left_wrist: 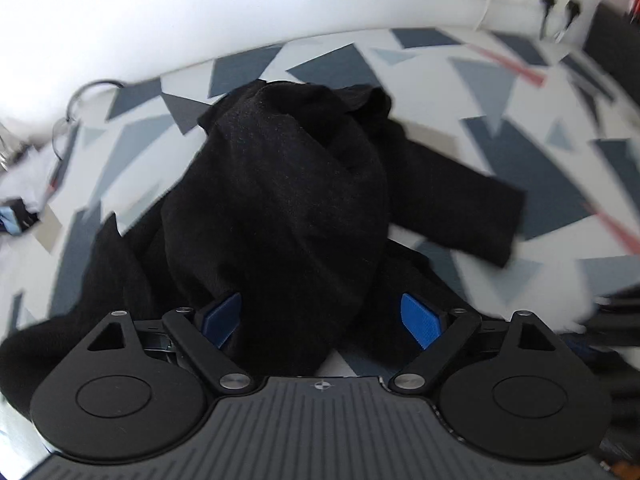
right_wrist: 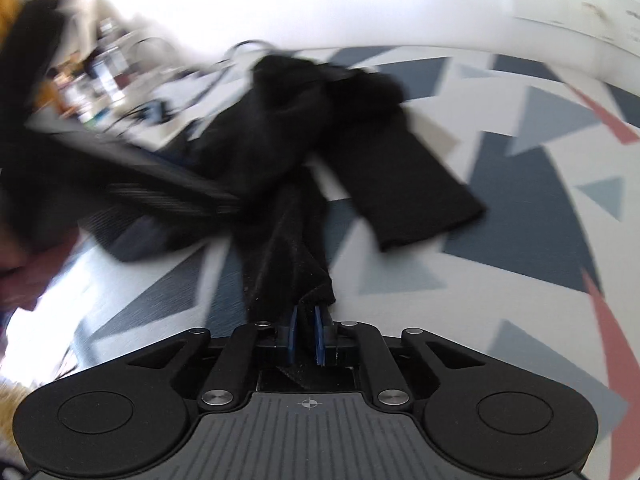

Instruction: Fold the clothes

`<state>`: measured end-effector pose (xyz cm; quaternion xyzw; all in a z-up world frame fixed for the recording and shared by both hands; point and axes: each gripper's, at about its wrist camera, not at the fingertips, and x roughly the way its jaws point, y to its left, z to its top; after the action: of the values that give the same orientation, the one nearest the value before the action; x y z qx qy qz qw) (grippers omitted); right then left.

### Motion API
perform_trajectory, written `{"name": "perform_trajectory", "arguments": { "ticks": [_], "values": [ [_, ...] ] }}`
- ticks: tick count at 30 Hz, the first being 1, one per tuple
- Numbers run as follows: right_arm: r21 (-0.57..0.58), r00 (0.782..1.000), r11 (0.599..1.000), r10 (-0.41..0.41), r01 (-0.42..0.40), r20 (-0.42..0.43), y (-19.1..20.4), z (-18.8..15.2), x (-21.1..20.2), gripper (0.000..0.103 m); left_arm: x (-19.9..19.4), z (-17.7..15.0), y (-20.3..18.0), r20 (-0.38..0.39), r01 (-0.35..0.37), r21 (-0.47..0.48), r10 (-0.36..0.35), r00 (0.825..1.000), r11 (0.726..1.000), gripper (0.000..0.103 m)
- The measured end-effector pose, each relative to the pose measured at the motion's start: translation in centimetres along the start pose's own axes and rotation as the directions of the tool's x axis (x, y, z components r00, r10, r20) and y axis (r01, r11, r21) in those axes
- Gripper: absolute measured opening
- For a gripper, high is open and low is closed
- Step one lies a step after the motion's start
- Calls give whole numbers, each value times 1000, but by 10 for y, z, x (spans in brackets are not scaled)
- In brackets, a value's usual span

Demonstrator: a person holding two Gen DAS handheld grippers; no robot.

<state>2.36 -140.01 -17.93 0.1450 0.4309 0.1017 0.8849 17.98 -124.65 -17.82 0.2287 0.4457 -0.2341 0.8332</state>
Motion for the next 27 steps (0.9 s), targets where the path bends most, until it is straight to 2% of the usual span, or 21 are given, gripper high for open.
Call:
{"name": "perform_trajectory", "arguments": {
  "ticks": [1, 2, 3, 4, 5, 6, 7, 10, 15, 17, 19, 21, 24, 27],
  "values": [
    [7, 1000, 1000, 2, -2, 16, -3, 4, -3, 20, 4, 0, 0, 6, -31, -11, 31, 999, 999, 86],
    [35, 999, 999, -5, 3, 42, -10, 8, -7, 30, 7, 1, 2, 8, -55, -27, 56, 998, 998, 81],
    [70, 998, 997, -13, 8, 69, -17, 13, -11, 37, 8, 0, 4, 9, -62, -45, 62, 998, 997, 61],
    [106, 995, 994, -21, 11, 96, -25, 17, -14, 37, 7, 0, 8, 8, -55, -64, 55, 998, 996, 39],
    [129, 992, 991, -46, 31, 117, -31, 22, -17, 41, 4, -1, 12, 12, -47, -87, 49, 999, 995, 32],
    [140, 988, 988, -88, 69, 130, -36, 26, -17, 46, -2, -4, 18, 24, -46, -113, 49, 999, 993, 19],
    [130, 982, 985, -130, 112, 140, -37, 31, -15, 47, -8, -7, 23, 40, -48, -139, 54, 998, 989, 14],
    [35, 961, 975, -222, 219, 167, -33, 49, 0, 50, -28, -20, 39, 79, -52, -196, 68, 994, 979, 11],
    [-27, 945, 965, -249, 260, 210, -23, 72, 41, 51, -63, -38, 61, 164, -95, -243, 138, 977, 965, 10],
    [-37, 951, 966, -245, 256, 190, -19, 81, 59, 50, -75, -42, 75, 189, -119, -298, 181, 965, 947, 10],
    [-60, 950, 961, -257, 271, 176, -14, 84, 70, 43, -88, -42, 87, 209, -153, -356, 238, 948, 922, 9],
    [-63, 930, 942, -311, 329, 198, -12, 84, 72, 2, -99, -43, 98, 226, -183, -397, 289, 930, 899, 9],
    [67, 914, 935, -353, 347, 202, -30, 84, 65, 1, -109, -40, 112, 242, -207, -411, 325, 914, 888, 9],
    [177, 869, 892, -447, 416, 211, -57, 73, 42, 1, -111, -38, 113, 264, -191, -383, 305, 915, 904, 9]
  ]
}}
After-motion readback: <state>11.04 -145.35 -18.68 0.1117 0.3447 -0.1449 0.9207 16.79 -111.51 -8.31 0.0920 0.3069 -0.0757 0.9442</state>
